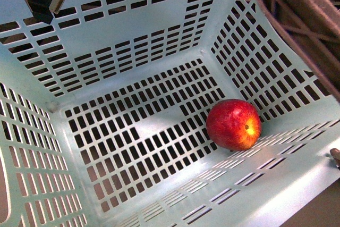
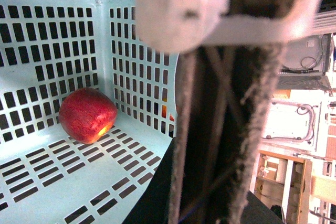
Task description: Pick apple with right arm and hold basket with left
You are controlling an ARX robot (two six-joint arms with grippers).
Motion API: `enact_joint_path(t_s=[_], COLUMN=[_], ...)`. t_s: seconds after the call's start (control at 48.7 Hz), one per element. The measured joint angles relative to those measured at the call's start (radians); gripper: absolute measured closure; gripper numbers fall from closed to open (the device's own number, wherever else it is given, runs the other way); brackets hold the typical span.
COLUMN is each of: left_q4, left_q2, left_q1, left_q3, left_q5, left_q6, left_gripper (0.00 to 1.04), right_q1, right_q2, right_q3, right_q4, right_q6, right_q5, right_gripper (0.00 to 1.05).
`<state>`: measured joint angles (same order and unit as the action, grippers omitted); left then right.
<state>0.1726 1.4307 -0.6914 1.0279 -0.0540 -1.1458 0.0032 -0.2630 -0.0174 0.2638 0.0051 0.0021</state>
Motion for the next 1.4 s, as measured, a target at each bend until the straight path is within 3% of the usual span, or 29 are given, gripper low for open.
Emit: enact_joint_path(t_s=[0.349, 0.472, 0.739, 1.293, 1.396], left_q4=[0.0, 0.0, 0.0, -0.004, -0.06], left_q2=[0.0, 0.0, 0.0, 0.0, 0.001], left_q1=[0.0, 0.0, 0.0, -0.001, 0.002], left_q3=[0.0, 0.0, 0.0, 0.0, -0.002], left_q5=[0.001, 0.0, -0.001, 0.013, 0.101], left_q6=[0.0, 0.0, 0.0, -0.002, -0.058], left_gripper=[0.98, 0.98, 0.98, 0.98, 0.98], right_q1=[0.0, 0.0, 0.0, 0.0, 0.0], right_q2=[0.085, 0.229, 0.256, 0.257, 0.257], right_q3=[0.0, 0.0, 0.0, 0.0, 0.0], right_q4=[-0.085, -0.251, -0.261, -0.262, -0.262], right_q6=[0.0, 0.0, -0.002, -0.002, -0.002], right_q5=[0.0, 0.0, 0.0, 0.0, 0.0], right_gripper=[1.03, 1.03, 1.02, 0.09, 0.09])
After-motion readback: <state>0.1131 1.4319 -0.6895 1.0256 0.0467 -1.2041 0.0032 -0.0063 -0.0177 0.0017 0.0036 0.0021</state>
